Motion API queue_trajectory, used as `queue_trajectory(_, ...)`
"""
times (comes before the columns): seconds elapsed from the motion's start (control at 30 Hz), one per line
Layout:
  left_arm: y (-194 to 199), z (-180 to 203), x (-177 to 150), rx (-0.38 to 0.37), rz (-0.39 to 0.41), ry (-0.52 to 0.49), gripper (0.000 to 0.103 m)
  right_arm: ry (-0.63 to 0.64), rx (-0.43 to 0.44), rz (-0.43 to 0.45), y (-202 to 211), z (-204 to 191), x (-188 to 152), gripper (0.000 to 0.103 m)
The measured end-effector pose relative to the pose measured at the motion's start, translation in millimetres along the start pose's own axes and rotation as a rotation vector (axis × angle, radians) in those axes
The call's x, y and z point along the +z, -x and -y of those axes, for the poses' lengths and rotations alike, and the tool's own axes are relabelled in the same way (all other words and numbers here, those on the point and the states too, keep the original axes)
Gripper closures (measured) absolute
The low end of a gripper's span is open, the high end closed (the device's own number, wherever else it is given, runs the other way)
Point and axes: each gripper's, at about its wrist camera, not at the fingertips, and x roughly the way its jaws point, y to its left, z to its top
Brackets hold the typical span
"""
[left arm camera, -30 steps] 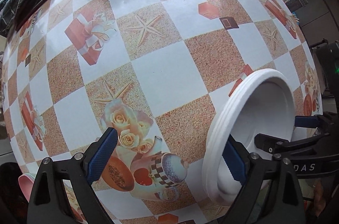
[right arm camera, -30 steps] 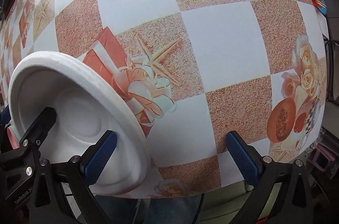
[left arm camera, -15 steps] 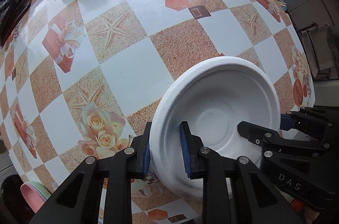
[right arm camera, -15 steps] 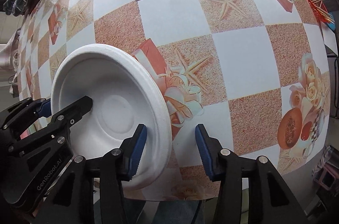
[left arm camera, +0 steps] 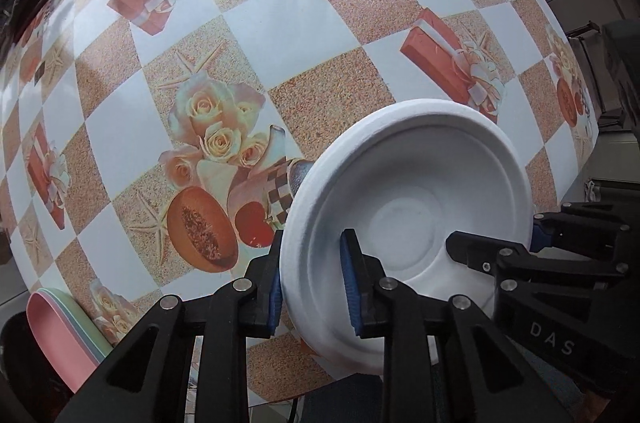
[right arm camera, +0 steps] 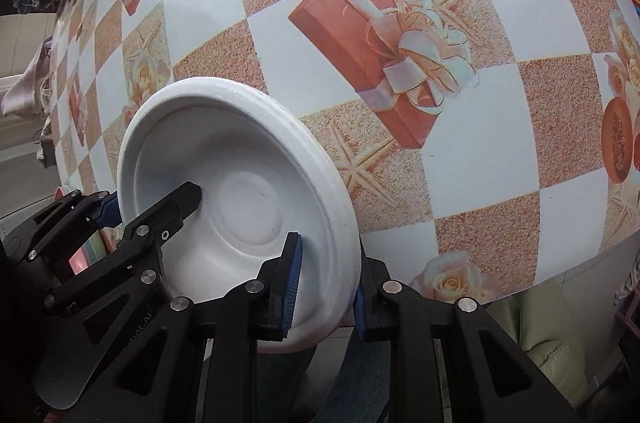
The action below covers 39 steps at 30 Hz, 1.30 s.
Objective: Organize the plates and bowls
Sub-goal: 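Carry the bowl stack with both tools and lower it onto the pink plate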
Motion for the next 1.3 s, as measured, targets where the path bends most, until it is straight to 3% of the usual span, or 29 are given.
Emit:
queue_trajectory(0.27, 0, -18, -40, -0.002, -0.017, 0.044, 0.075, 0.058, 0.0, -0.067, -13, -32, -16, 0.078)
queue_trajectory(0.67, 42, -76, -79, 0.002, 0.116, 0.196, 0.074, 0.211, -0.054, -0.006, 8, -111, -11, 0.078)
queue_trajectory(1.07, 93, -128, -114, 0.019, 0.221, 0.361, 0.074, 0.392, -0.11, 0.038, -18, -227, -18, 0.078)
queue_trajectory(1.3, 108, -166, -142, 0.039, 0.252, 0.459, 0.074, 0.5, -0.125, 0.04, -14, -260, -28, 0.078)
